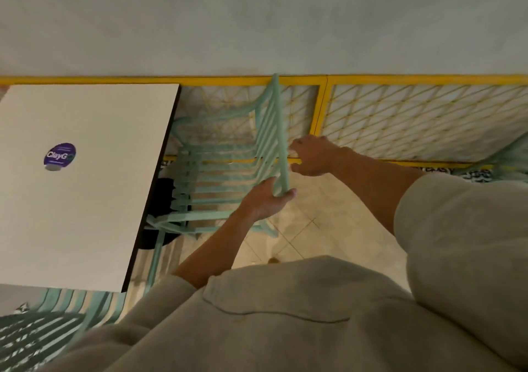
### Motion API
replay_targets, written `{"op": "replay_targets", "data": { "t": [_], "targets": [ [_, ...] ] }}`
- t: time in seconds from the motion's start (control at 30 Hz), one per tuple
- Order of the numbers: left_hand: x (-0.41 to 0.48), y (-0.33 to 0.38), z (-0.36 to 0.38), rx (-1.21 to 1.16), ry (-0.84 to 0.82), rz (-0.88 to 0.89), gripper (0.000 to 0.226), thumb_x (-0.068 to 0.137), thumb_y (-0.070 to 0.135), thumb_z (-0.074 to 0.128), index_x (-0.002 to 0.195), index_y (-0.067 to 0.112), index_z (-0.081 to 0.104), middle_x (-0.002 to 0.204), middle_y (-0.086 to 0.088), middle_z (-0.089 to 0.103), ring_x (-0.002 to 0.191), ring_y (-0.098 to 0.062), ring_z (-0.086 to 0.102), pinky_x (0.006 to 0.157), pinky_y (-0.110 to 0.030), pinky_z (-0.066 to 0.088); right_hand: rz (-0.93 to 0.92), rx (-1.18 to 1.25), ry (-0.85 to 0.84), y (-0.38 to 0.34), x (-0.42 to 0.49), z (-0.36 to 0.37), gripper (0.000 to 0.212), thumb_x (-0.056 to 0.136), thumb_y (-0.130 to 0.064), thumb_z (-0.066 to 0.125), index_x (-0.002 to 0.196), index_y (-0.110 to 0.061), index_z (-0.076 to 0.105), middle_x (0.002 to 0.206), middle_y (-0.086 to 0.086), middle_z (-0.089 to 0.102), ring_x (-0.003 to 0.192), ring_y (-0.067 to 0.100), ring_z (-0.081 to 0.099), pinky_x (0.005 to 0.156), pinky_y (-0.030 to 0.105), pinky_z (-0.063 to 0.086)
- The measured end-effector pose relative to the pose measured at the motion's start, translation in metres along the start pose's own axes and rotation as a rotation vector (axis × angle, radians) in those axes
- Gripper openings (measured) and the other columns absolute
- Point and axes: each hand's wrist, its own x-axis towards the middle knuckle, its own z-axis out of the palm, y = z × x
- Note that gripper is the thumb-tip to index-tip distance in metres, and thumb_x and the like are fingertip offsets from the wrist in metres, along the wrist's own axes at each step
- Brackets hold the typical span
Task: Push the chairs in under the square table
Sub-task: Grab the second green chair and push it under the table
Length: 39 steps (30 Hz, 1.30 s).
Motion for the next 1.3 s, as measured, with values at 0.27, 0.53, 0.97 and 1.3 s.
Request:
{"op": "replay_targets", "data": {
  "t": [0.27, 0.53, 0.97, 1.3],
  "targets": [
    [0.076, 0.007, 0.012, -0.178, 0.039, -0.114, 0.097, 0.094, 0.075, 0.06, 0.166, 0.017, 0.031, 0.168, -0.008, 0.042, 0.153, -0.028, 0.043, 0.123, -0.044, 0.039, -0.125, -0.111, -0.106, 0.049, 0.127, -0.051, 0.073, 0.105, -0.053, 0.056, 0.166, -0.015, 0.038, 0.17, 0.011, 0.04, 0.155, 0.036, 0.037, 0.122, 0.057, 0.037],
    [0.159, 0.019, 0.024, -0.47, 0.107, -0.417, 0.111, 0.092, 0.08, 0.059, 0.171, 0.015, 0.018, 0.175, -0.008, 0.028, 0.156, -0.029, 0.038, 0.122, -0.037, 0.034, -0.368, -0.419, -0.293, 0.076, 0.293, -0.094, 0.07, 0.095, -0.041, 0.068, 0.16, -0.026, 0.046, 0.159, 0.008, 0.052, 0.151, 0.034, 0.044, 0.126, 0.055, 0.03],
    [0.193, 0.073, 0.039, -0.411, 0.416, -0.929, 0.054, 0.108, 0.038, 0.055, 0.16, 0.031, 0.044, 0.15, 0.001, 0.062, 0.131, -0.025, 0.062, 0.107, -0.045, 0.053, -0.769, -0.707, -0.486, 0.096, 0.374, -0.09, 0.097, 0.079, -0.082, 0.072, 0.159, -0.032, 0.049, 0.159, 0.004, 0.054, 0.143, 0.031, 0.054, 0.12, 0.054, 0.04],
    [0.185, 0.069, 0.053, -0.357, 0.442, -0.983, 0.058, 0.103, 0.017, 0.061, 0.156, 0.039, 0.049, 0.14, 0.002, 0.066, 0.126, -0.023, 0.063, 0.104, -0.038, 0.053, -0.752, -0.628, -0.438, 0.124, 0.36, -0.074, 0.094, 0.08, -0.098, 0.047, 0.163, -0.056, 0.036, 0.17, 0.003, 0.044, 0.156, 0.033, 0.039, 0.125, 0.062, 0.027]
  ]
}}
